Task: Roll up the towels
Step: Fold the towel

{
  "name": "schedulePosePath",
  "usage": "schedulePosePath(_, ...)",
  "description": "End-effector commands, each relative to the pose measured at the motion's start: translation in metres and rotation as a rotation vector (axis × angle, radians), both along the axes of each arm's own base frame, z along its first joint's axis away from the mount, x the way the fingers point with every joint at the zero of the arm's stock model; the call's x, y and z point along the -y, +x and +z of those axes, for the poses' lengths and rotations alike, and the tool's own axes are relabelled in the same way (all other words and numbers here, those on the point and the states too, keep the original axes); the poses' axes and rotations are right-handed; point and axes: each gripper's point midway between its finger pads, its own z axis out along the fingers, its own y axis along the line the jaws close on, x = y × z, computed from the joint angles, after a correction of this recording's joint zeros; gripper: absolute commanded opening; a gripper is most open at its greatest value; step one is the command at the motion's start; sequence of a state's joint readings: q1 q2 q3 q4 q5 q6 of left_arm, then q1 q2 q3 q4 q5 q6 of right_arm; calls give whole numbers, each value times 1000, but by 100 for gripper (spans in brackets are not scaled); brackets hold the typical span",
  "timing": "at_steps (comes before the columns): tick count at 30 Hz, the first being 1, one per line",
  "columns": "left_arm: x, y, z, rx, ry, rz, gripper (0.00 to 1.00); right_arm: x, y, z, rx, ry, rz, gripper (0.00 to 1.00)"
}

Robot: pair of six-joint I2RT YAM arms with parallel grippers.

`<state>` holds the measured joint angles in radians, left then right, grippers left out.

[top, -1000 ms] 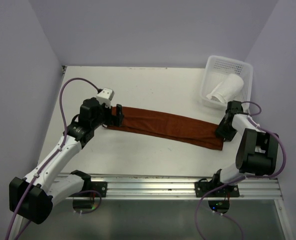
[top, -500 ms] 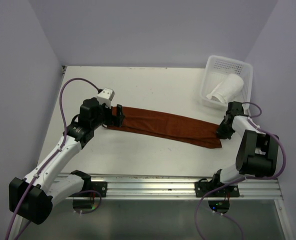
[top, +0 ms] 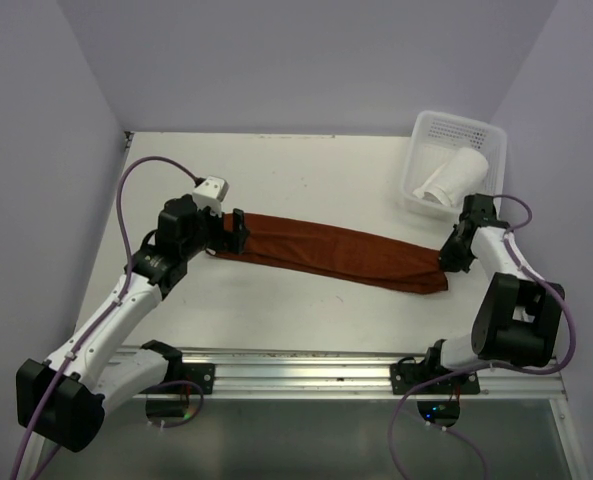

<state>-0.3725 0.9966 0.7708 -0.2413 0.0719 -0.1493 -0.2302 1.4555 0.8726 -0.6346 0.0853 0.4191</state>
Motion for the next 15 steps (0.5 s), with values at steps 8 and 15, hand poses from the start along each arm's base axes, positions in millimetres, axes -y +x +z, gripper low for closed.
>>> schedulePosePath(8, 4, 3, 20, 67, -40, -8, 100, -47, 27, 87, 132, 1, 216, 0)
schedulePosePath(15, 2, 3, 23, 76, -38, 3, 100, -127, 66, 135, 224, 11, 420, 0)
